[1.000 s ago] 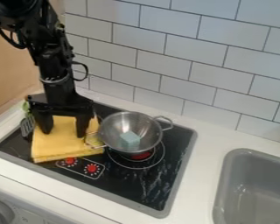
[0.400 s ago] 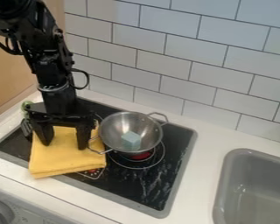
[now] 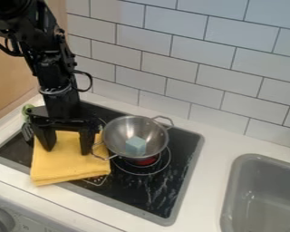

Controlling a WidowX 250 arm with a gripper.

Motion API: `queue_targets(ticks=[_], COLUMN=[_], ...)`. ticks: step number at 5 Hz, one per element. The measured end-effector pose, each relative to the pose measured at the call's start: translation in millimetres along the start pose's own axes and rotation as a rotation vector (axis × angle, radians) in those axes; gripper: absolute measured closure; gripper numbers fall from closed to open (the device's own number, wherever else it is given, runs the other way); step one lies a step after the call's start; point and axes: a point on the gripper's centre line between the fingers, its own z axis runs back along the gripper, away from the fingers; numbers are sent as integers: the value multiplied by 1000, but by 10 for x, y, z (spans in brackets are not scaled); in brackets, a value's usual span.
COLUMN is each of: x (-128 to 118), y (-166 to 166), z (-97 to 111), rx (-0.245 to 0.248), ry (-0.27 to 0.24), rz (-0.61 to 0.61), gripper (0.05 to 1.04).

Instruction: Move the yellow cloth to the bottom middle part of the stove

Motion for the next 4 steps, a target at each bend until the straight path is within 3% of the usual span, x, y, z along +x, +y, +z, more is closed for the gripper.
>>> queue_targets(ticks=[1, 4], x=[36, 172], y=[12, -42], z=[31, 523], rx=[-10, -48], ry=[-5, -133], rz=[10, 17], gripper=[85, 85])
